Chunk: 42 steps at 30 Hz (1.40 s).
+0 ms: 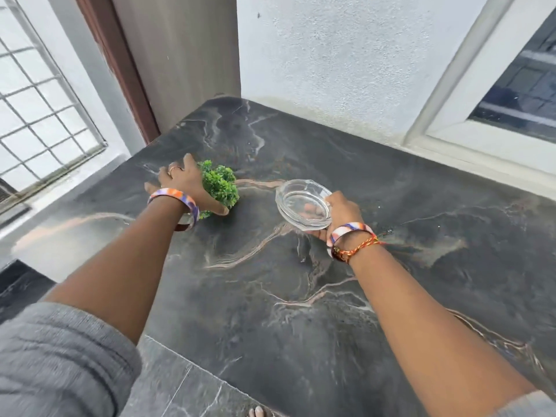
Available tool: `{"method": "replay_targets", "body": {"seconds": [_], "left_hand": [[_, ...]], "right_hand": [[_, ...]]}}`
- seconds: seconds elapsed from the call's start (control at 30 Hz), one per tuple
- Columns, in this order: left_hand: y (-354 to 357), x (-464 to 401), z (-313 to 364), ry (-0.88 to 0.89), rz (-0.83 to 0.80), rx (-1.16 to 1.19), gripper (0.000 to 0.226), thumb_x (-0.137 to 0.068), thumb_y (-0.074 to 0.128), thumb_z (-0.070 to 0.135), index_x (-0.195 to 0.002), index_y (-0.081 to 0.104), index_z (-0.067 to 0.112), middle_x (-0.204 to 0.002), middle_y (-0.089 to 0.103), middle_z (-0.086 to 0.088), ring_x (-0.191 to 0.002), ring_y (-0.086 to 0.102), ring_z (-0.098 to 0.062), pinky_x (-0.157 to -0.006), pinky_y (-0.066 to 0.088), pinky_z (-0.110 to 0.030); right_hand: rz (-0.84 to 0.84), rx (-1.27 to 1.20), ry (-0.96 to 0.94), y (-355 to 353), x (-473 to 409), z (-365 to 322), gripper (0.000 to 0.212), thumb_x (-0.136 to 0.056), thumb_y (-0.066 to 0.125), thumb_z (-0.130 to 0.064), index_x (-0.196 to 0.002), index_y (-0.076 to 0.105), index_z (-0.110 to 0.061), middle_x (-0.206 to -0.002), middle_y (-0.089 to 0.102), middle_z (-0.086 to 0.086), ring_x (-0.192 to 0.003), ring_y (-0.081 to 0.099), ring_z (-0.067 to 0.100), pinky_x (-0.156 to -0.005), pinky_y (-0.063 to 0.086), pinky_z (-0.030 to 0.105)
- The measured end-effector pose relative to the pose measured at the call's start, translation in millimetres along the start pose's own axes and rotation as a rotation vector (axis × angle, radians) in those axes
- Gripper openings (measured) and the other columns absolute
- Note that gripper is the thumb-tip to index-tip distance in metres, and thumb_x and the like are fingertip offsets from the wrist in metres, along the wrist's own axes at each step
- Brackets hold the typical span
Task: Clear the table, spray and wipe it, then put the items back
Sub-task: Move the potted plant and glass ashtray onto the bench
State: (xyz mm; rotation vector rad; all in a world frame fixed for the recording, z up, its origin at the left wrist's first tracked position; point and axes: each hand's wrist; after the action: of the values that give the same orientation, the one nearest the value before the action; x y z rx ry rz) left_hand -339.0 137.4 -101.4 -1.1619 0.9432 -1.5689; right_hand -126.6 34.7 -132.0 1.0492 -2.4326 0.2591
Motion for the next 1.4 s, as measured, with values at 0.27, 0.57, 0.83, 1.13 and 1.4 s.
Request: {"method": "replay_targets", "body": {"seconds": [0.27,0.57,0.83,1.13,1.4], "left_hand": [[18,-15,-12,0.062,0.052,-0.097,0.065,-0.065,0.072,0.01,-0.121,0.041,-0.002,-0.119,0.054,-0.027,-0.113,0.051,-0.045,-0.091,0.049,-0.049],[13,-1,36,0.081,0.144,0.23,0.048,-0.069,0.071,0.028,-0.105,0.057,0.0,-0.104,0.063,-0.021,-0.094,0.059,-0.04,-0.08,0.052,-0.042],[17,30,120,-0.021,-0.31,1.102,0.022,-0.071,0.073,0.011,-0.084,0.056,0.006,-0.08,0.061,-0.014,-0.07,0.062,-0.026,-0.052,0.059,-0.03],[46,99,214,-0.088,-0.988,1.322,0.009,-0.084,0.056,0.018,-0.081,0.055,0.01,-0.084,0.056,-0.011,-0.077,0.056,-0.026,-0.045,0.055,-0.029],[90,193,304,0.05,-1.194,1.226,0.007,-0.082,0.063,0.007,-0.078,0.059,0.009,-0.085,0.06,-0.014,-0.081,0.059,-0.028,-0.051,0.057,-0.04]], "right_hand": [[-0.003,-0.149,0.09,-8,11,0,0.022,-0.09,0.037,-0.01,-0.09,0.059,-0.007,-0.059,0.066,0.011,-0.047,0.063,0.024,-0.041,0.055,0.041],[0.032,-0.18,0.067,-40,11,-5,0.029,-0.091,0.035,-0.011,-0.108,0.058,-0.004,-0.042,0.064,0.006,-0.034,0.061,0.02,-0.033,0.051,0.034],[0.09,-0.285,0.052,-101,14,-3,0.022,-0.088,0.042,-0.015,-0.092,0.062,-0.007,-0.055,0.069,0.009,-0.045,0.066,0.023,-0.04,0.052,0.032],[0.24,-0.427,0.013,-219,44,15,0.018,-0.093,0.042,-0.019,-0.086,0.057,-0.013,-0.048,0.067,0.002,-0.046,0.064,0.02,-0.037,0.05,0.024],[0.376,-0.648,-0.011,-339,104,43,0.017,-0.093,0.043,-0.015,-0.085,0.055,-0.007,-0.048,0.066,0.009,-0.038,0.063,0.021,-0.033,0.048,0.025]]}}
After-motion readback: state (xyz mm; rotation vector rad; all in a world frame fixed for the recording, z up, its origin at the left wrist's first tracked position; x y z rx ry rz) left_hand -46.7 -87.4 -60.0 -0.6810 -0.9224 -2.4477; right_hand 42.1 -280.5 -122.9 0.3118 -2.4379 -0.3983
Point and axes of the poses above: each hand's wrist, its own x-axis away from the middle knuckle, its own y-axis out of the palm, z = x × y
